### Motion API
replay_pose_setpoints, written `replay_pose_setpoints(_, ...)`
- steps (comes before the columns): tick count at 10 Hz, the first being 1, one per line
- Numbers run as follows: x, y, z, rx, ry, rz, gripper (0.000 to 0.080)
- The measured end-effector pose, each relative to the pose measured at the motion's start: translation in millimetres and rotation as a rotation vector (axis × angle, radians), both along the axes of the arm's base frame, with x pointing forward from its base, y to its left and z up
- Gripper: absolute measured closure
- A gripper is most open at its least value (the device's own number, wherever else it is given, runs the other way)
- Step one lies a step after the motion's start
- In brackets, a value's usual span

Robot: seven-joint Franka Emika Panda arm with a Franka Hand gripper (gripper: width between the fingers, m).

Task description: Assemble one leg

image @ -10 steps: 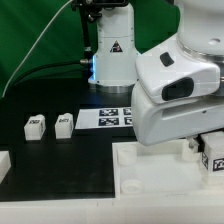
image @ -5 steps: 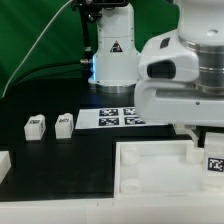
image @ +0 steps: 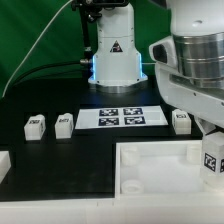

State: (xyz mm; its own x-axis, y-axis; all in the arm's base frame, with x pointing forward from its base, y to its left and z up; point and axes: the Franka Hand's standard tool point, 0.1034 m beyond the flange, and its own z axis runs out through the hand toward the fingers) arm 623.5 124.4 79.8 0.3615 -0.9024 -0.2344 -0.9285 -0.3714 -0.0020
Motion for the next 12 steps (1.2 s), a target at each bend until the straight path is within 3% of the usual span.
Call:
replay_pose_setpoints(2, 1.4, 0.7, 0.1, 0.003, 0.013, -0.087, 0.0505)
replay_pose_setpoints(3, 1.2, 1.3, 0.0, 0.005, 0.012, -0.079, 0.0438)
replay_pose_setpoints(4, 1.1, 1.6, -0.1, 0.008, 0.004, -0.044, 0.0265)
replay_pose_setpoints(5, 0.4, 1.4, -0.4, 0.013, -0.010, 0.036, 0.0265)
replay_pose_setpoints(6, -2.8, 1.2, -0.8, 0.014, -0.014, 0.138, 0.0177)
replay_pose_setpoints(8, -3.5, 0.3, 0.0, -0.009, -0.082, 0.532, 0.0156)
replay_pose_setpoints(12, -3.2, -4.3, -1.9, 0.044, -0.186, 1.088, 0.0150)
